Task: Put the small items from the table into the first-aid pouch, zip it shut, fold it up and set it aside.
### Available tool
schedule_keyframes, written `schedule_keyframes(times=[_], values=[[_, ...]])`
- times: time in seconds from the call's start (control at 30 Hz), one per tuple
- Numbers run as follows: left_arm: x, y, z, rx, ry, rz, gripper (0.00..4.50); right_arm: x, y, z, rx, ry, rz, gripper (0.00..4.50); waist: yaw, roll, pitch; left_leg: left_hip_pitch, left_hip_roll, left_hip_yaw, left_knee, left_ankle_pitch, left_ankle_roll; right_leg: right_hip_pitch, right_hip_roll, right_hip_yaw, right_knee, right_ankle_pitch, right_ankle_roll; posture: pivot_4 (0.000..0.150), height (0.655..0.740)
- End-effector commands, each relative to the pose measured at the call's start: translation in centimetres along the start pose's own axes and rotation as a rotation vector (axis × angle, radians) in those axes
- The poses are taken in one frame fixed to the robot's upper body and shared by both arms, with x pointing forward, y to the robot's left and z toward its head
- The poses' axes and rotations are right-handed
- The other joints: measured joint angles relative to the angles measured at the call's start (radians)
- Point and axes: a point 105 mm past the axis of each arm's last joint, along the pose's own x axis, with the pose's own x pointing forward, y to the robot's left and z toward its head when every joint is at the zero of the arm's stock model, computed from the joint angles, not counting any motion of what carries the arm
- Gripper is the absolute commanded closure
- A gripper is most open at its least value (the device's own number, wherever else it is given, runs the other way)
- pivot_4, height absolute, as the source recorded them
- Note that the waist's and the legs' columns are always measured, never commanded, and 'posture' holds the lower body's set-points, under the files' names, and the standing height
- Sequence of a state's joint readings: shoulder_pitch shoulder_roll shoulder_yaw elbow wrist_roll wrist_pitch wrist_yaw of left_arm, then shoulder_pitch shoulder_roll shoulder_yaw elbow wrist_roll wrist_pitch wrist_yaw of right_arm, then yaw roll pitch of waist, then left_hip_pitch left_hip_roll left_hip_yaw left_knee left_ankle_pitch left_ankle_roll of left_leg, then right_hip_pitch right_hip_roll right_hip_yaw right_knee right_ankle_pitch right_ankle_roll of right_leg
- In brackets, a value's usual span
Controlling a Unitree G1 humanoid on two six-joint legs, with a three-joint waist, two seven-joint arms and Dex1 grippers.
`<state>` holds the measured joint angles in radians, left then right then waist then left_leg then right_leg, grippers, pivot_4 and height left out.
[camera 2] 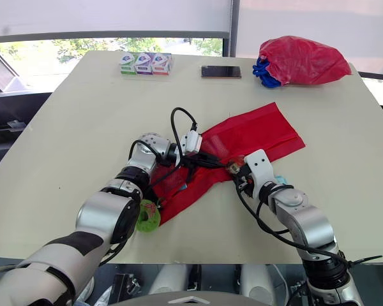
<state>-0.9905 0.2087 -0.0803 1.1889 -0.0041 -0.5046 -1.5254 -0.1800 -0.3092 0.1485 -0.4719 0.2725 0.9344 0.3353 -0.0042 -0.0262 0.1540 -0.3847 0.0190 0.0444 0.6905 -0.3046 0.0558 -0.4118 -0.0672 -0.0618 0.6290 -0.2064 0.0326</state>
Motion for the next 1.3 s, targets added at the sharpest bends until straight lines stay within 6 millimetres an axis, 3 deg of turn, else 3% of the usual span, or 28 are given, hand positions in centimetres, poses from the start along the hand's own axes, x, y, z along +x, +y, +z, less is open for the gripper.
schedule_keyframes(times=[0.03, 0.37, 0.83, 0.97, 1.03, 1.13, 1.17, 1.3], values=[[0.2, 0.2, 1.1, 0.046, -0.028, -0.019, 4.50, -0.6, -1.3, 1.5, 0.026, -0.070, -0.075, 3.56, 0.001, 0.000, 0.000, 0.000, 0.000, 0.000, 0.000, 0.000, 0.000, 0.000, 0.000, 0.000, 0.000, 0.000, 0.000, 0.150, 0.7400], [0.1, 0.1, 1.1, 0.047, -0.027, -0.029, 4.50, -1.1, -3.1, 2.4, 0.123, -0.123, -0.170, 3.56, 0.001, 0.000, 0.000, 0.000, 0.000, 0.000, 0.000, 0.000, 0.000, 0.000, 0.000, 0.000, 0.000, 0.000, 0.000, 0.150, 0.7400], [1.0, -0.6, 1.2, 0.066, -0.034, -0.090, 4.50, 3.3, -2.1, 4.4, 0.138, -0.173, -0.135, 3.56, -0.005, 0.000, 0.000, 0.000, 0.000, 0.000, 0.000, 0.000, 0.000, 0.000, 0.000, 0.000, 0.000, 0.000, 0.000, 0.150, 0.7400], [1.1, -0.7, 1.2, 0.066, -0.037, -0.089, 4.50, 3.7, -2.6, 5.4, 0.157, -0.252, -0.175, 3.56, -0.006, 0.000, 0.000, 0.000, 0.000, 0.000, -0.001, 0.000, 0.000, 0.000, 0.000, 0.000, -0.001, 0.000, 0.000, 0.150, 0.7400], [1.0, -0.7, 1.1, 0.065, -0.037, -0.087, 4.50, 3.6, -2.5, 4.9, 0.161, -0.240, -0.163, 3.56, -0.005, 0.000, 0.000, 0.000, 0.000, 0.000, -0.001, 0.000, 0.000, 0.000, 0.000, 0.000, -0.001, 0.000, 0.000, 0.150, 0.7400], [0.8, -0.6, 1.0, 0.062, -0.031, -0.076, 4.50, 3.0, -2.2, 3.9, 0.133, -0.209, -0.138, 1.89, -0.004, 0.000, 0.000, -0.001, 0.000, 0.000, -0.001, 0.000, 0.000, 0.000, 0.000, 0.000, -0.001, 0.000, 0.000, 0.150, 0.7400], [0.7, -0.5, 1.0, 0.060, -0.027, -0.071, 4.50, 2.7, -2.0, 3.7, 0.115, -0.198, -0.126, 1.89, -0.005, 0.000, 0.000, -0.001, 0.000, 0.000, -0.001, 0.000, 0.000, 0.000, 0.000, 0.000, -0.001, 0.000, 0.000, 0.150, 0.7400], [0.1, 0.1, 0.9, 0.063, 0.002, -0.037, 4.50, 0.7, -1.4, 2.5, 0.036, -0.165, -0.080, 0.25, -0.005, 0.000, 0.000, 0.000, 0.000, 0.000, -0.002, 0.000, 0.000, 0.000, 0.000, 0.000, -0.002, 0.000, 0.000, 0.150, 0.7400]])
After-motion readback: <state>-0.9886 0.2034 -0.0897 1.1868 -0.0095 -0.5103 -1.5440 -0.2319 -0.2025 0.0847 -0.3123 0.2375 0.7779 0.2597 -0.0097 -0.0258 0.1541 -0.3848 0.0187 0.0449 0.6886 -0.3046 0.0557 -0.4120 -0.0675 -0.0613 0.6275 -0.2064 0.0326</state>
